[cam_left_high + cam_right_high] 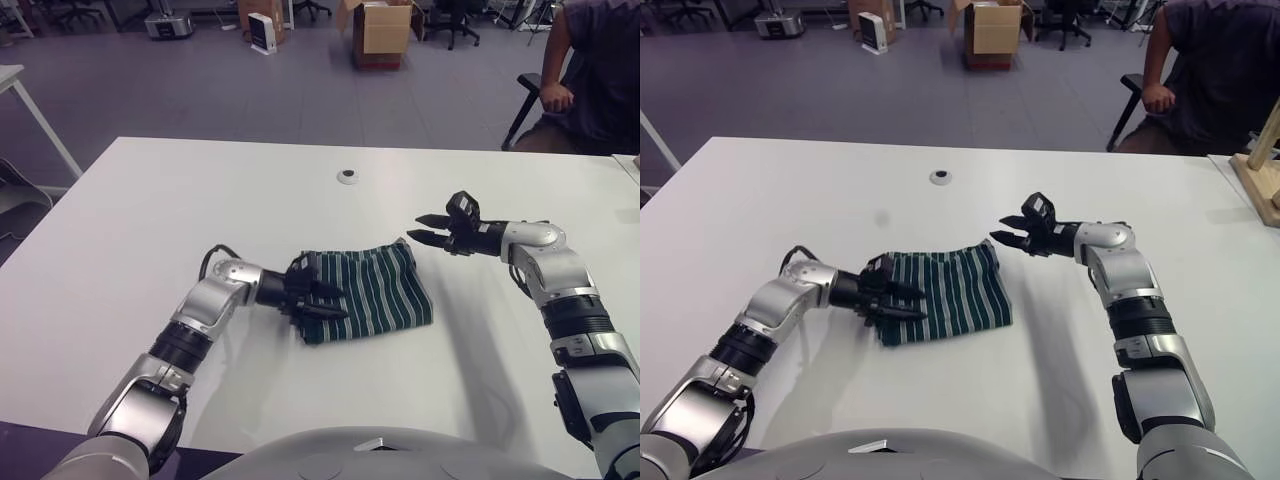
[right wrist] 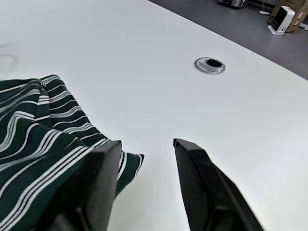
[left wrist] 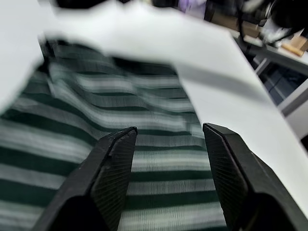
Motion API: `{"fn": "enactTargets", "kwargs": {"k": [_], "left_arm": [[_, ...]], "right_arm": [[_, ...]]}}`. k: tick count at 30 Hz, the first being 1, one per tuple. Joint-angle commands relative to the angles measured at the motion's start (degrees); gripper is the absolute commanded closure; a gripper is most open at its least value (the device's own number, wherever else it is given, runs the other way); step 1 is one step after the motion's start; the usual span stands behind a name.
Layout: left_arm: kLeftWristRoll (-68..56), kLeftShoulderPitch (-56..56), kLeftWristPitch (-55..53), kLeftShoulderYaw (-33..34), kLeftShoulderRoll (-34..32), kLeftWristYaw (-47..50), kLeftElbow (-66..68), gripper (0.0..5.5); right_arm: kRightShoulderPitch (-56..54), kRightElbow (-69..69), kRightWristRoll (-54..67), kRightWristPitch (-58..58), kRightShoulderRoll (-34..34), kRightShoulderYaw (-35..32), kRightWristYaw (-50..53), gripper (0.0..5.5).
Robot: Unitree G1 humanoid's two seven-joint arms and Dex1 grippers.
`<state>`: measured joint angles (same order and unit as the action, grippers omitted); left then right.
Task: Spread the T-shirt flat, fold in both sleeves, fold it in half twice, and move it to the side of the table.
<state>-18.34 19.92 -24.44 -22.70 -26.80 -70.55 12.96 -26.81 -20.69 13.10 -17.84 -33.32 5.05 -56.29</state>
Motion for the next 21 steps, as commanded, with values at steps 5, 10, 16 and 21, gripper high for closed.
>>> {"fn": "enactTargets", "kwargs": {"k": [5,10,16,21], "left_arm": [[7.1,-3.6,8.5,14.3,-5.9,34.7,34.8,2.97],[0.0,-15.3,11.9,27.5,-2.9,47.1,36.6,2.97],[-6.9,-19.7,4.7,29.7,7.5,58.8,-0.8,2.97],[-10.9,-15.0,3.9,36.3,7.9,62.4,-19.3,2.97]], "right_arm": [[5.5,7.0,0.2,-1.5,0.4,-2.7,5.2,3.48],[7.9,5.6,0.5,-0.6,1.3,-6.0,10.3,3.48],[8.9,5.1,0.1,0.7,2.7,-7.0,13.5,3.48],[6.6,0.1,0.7,6.4,8.8,-14.5,27.1,3.48]]}}
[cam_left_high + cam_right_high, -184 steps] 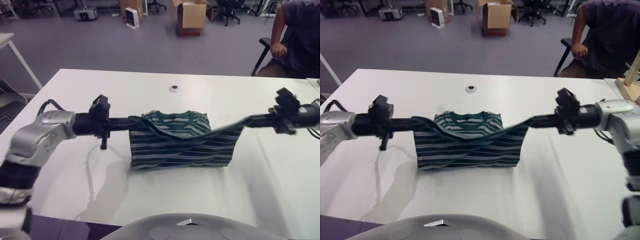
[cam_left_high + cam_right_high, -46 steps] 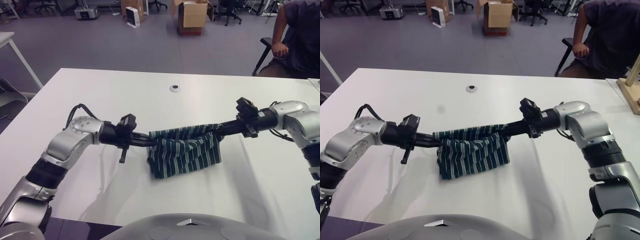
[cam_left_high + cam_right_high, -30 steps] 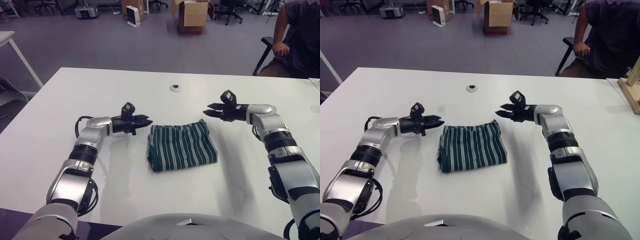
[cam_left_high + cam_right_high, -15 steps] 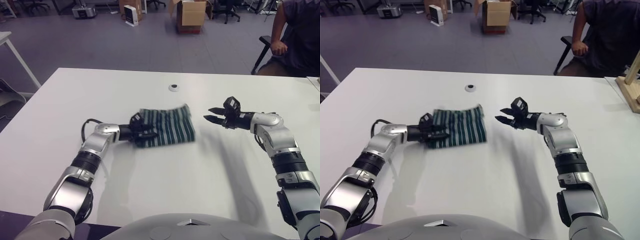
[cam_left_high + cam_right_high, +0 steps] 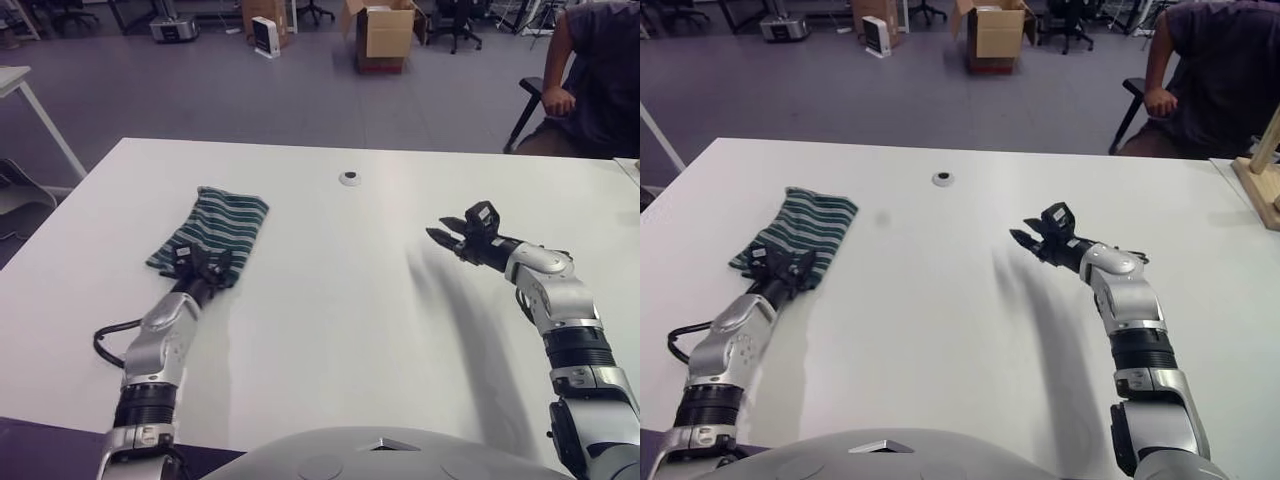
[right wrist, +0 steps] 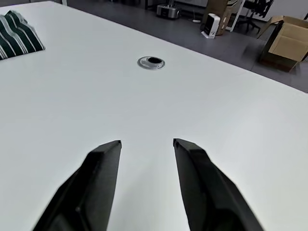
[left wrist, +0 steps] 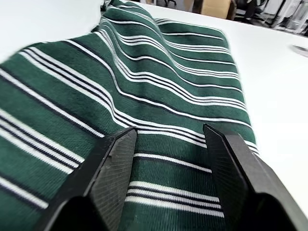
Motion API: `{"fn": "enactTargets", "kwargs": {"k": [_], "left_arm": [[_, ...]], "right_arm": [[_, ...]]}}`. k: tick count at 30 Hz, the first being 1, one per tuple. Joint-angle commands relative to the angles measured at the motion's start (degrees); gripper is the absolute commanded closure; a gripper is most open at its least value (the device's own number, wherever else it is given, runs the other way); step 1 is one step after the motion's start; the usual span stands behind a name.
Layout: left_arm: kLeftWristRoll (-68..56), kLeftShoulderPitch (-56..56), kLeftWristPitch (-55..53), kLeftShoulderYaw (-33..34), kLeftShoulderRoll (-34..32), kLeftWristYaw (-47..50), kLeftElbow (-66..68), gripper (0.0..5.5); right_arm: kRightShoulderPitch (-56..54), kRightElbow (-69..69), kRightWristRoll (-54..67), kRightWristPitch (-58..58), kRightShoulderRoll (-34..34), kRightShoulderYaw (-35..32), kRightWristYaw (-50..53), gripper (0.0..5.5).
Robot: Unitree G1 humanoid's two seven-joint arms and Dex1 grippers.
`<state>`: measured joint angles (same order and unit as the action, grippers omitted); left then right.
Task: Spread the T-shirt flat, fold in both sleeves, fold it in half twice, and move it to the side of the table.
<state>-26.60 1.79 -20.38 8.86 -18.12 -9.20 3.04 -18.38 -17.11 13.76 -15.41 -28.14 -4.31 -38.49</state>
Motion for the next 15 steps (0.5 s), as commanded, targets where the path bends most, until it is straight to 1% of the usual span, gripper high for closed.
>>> {"fn": "enactTargets", "kwargs": {"k": [1,4,6,9,11,15], "left_arm": [[-3.2,4.0,0.1,5.7,-1.3,0.5,-11.7,2.97],[-2.2,5.2,0.5,6.5,-2.9,-1.7,-13.0,2.97],[2.5,5.6,2.5,4.9,-4.7,-2.8,-10.0,2.97],[8.4,8.3,5.6,2.1,-5.1,-2.7,-6.0,2.97],[12.3,10.0,7.4,0.2,-4.5,-1.6,-3.4,2.97],[15.7,12.1,9.7,-0.2,-2.8,0.4,0.4,2.97]], "right_arm": [[-1.4,-4.2,-0.2,5.7,5.0,-6.3,12.2,3.48],[-1.8,-8.4,-2.1,11.9,8.2,-7.9,19.3,3.48],[-3.7,-13.4,-4.4,16.6,8.9,-8.7,24.9,3.48],[-5.6,-19.7,-5.1,20.6,10.0,-11.0,31.5,3.48],[-6.8,-22.7,-5.2,22.5,11.2,-11.1,33.1,3.48],[-8.2,-24.6,-5.4,25.4,13.0,-10.3,33.3,3.48]]}}
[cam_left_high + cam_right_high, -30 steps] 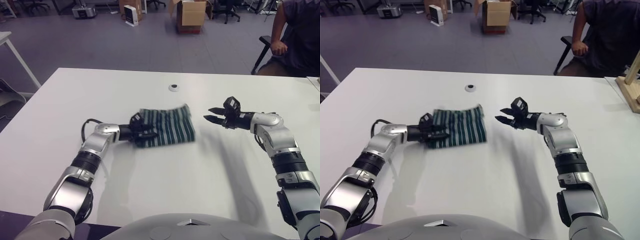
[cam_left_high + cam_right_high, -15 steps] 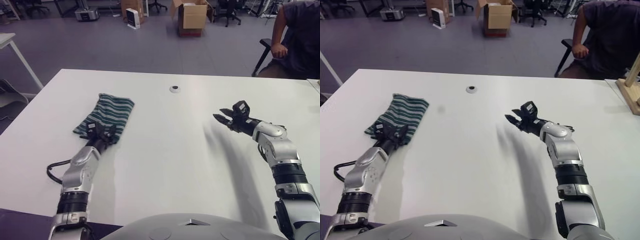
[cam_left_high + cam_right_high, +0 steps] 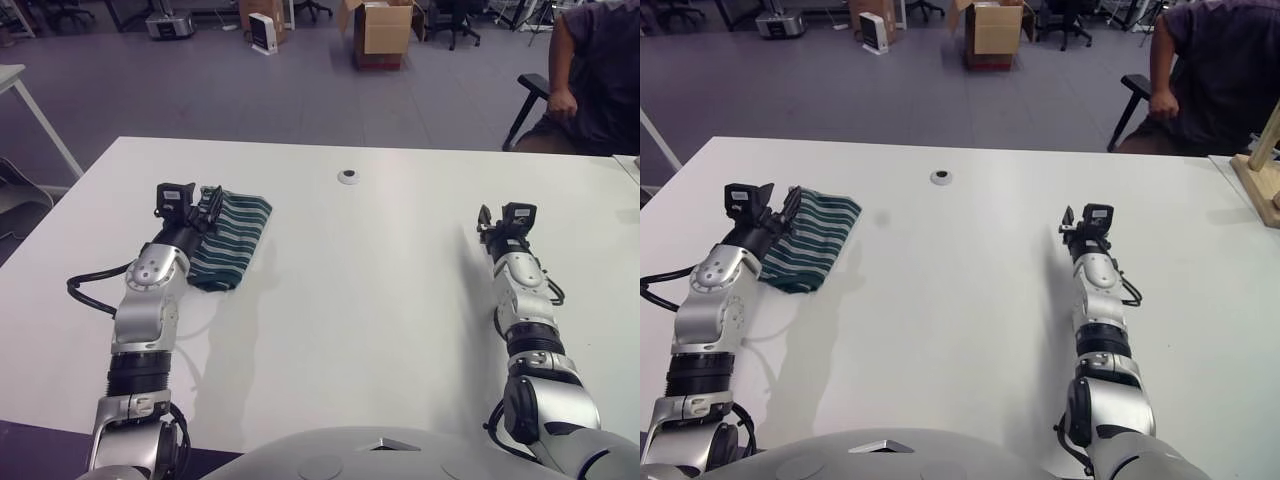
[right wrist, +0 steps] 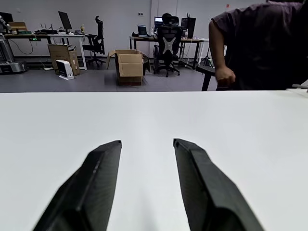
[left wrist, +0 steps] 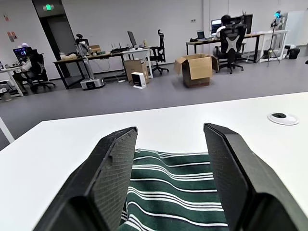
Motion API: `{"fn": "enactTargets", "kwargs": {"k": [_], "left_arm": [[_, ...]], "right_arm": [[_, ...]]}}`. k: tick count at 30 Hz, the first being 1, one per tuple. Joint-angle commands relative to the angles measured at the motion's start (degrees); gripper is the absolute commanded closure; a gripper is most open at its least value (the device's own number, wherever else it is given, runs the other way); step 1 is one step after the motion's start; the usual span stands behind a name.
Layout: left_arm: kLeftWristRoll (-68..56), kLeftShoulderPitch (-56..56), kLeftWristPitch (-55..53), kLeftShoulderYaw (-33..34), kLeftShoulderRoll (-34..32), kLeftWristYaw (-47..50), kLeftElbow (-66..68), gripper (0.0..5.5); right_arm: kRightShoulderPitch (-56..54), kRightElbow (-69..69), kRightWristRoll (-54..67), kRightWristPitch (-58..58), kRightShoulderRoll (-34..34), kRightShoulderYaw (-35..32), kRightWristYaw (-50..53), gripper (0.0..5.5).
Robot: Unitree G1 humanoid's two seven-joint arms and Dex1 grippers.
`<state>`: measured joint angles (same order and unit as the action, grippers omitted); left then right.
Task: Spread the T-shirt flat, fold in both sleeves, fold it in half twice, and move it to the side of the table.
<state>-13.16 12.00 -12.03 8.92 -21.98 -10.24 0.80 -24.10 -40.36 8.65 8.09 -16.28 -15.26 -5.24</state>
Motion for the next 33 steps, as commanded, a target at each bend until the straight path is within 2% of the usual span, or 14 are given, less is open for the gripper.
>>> {"fn": "enactTargets", "kwargs": {"k": [1,19,33], "left_arm": [[2.5,2.1,1.5,-0.2,1.4,1.7,3.2,2.97],[6.0,5.7,4.7,1.2,3.1,3.9,9.9,2.97],[6.3,5.2,4.3,1.7,3.8,5.2,7.5,2.97]], "right_arm": [[-2.6,-1.6,-0.2,2.2,1.4,0.7,-0.1,3.48],[-2.9,0.1,4.5,5.1,3.3,-0.6,-7.0,3.48],[-0.9,6.0,10.9,2.7,2.8,-2.4,-13.3,3.48]]}}
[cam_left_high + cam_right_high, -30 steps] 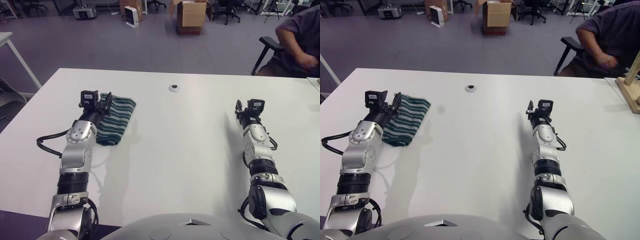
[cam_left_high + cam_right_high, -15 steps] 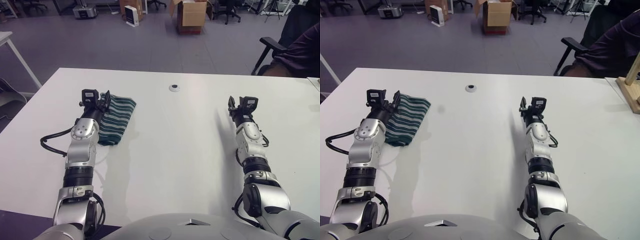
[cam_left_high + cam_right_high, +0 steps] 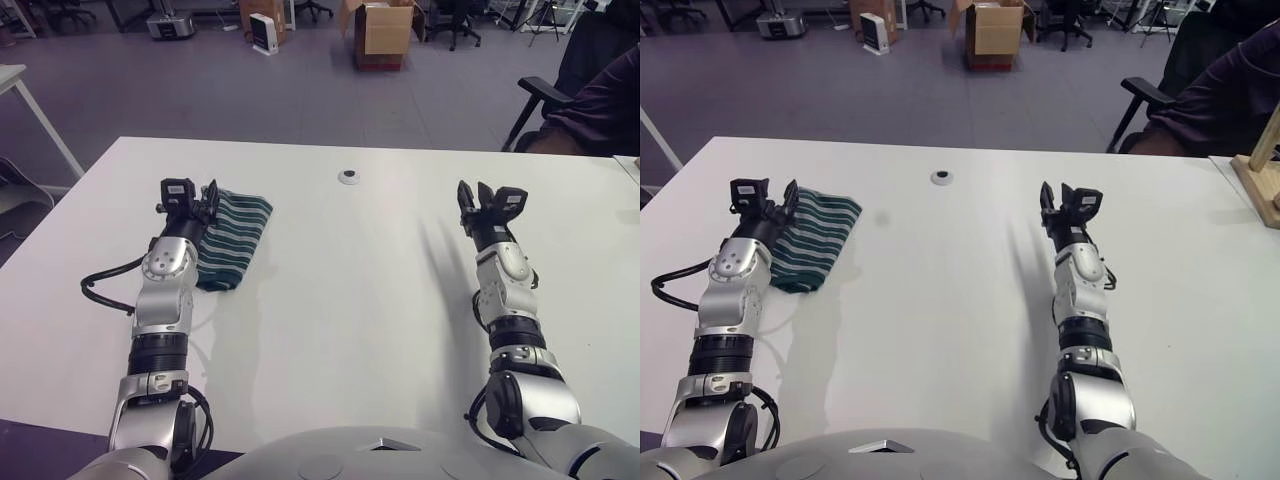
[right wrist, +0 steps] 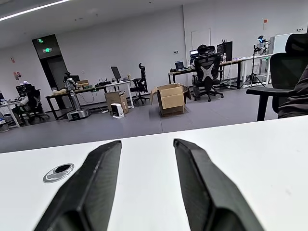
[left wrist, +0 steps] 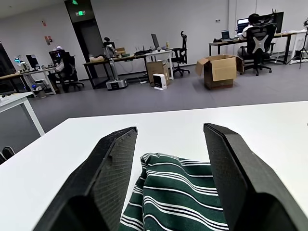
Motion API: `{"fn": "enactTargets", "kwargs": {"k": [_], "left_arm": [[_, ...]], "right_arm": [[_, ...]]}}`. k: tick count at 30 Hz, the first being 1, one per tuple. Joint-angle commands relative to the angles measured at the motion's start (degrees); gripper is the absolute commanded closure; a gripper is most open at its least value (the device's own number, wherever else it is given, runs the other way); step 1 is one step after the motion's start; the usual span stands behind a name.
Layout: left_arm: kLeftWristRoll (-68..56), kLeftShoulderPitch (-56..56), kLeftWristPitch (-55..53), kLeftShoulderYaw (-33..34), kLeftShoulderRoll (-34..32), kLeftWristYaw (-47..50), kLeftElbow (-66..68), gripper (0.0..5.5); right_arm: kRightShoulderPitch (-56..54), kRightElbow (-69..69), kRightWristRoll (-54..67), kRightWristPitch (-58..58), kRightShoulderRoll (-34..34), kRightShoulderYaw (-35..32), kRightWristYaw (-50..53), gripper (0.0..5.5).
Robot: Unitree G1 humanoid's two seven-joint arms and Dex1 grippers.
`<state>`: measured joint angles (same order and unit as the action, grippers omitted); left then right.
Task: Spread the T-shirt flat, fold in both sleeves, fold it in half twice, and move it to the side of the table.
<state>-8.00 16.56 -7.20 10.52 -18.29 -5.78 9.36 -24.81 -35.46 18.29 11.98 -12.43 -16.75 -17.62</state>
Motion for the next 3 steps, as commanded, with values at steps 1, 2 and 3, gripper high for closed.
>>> {"fn": "enactTargets", "kwargs": {"k": [1,2,3], "left_arm": [[1.6,0.5,-0.6,-0.3,-0.1,0.7,-1.5,2.97],[2.1,0.3,-0.6,-0.6,-0.2,0.7,-1.8,2.97],[2.4,0.2,-0.7,-0.8,-0.2,0.5,-2.2,2.97]], "right_arm": [[-0.3,1.2,1.7,-1.3,-1.2,-1.4,-1.2,3.48],[-0.4,1.2,2.1,-1.4,-1.3,-1.7,-1.4,3.48],[-0.6,1.2,2.5,-1.5,-1.4,-2.1,-1.6,3.48]]}}
